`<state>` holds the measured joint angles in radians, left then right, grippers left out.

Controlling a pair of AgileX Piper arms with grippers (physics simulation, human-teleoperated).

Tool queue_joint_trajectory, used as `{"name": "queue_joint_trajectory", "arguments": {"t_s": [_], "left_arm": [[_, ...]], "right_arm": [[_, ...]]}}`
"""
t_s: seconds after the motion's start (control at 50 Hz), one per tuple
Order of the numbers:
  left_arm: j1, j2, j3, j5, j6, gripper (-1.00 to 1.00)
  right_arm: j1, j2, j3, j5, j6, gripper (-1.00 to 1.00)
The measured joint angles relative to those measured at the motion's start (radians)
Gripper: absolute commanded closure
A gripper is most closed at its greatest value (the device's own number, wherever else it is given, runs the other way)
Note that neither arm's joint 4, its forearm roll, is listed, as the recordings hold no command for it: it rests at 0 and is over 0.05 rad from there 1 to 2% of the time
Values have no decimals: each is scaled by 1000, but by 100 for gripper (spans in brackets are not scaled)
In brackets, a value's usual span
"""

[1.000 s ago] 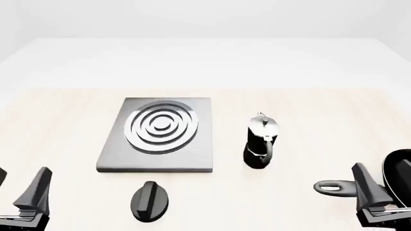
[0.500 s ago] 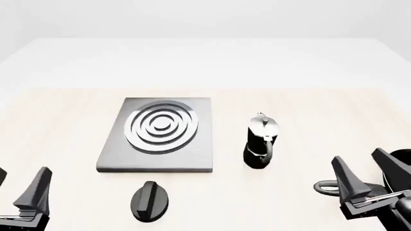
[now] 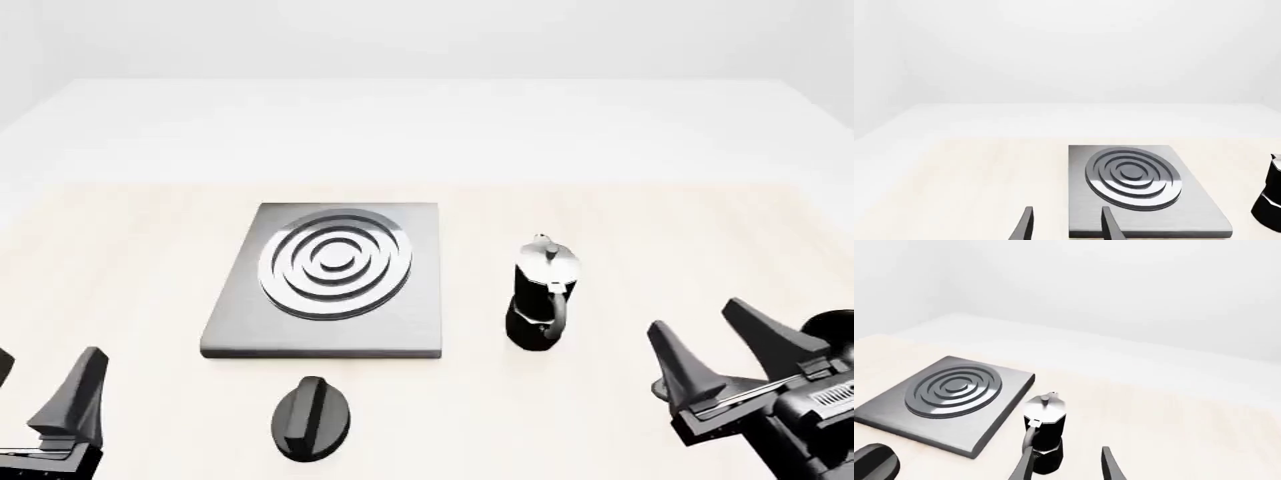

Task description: Put the moka pot on the stove.

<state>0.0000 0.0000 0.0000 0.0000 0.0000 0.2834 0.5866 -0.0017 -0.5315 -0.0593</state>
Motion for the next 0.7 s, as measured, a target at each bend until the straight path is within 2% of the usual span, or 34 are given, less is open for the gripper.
{"name": "queue_joint_trajectory", "arguments": {"t_s": [0.7], "left_arm": [[0,0,0,0,0,-100]], "right_arm": [[70,407,-1,-365,38,-100]]}}
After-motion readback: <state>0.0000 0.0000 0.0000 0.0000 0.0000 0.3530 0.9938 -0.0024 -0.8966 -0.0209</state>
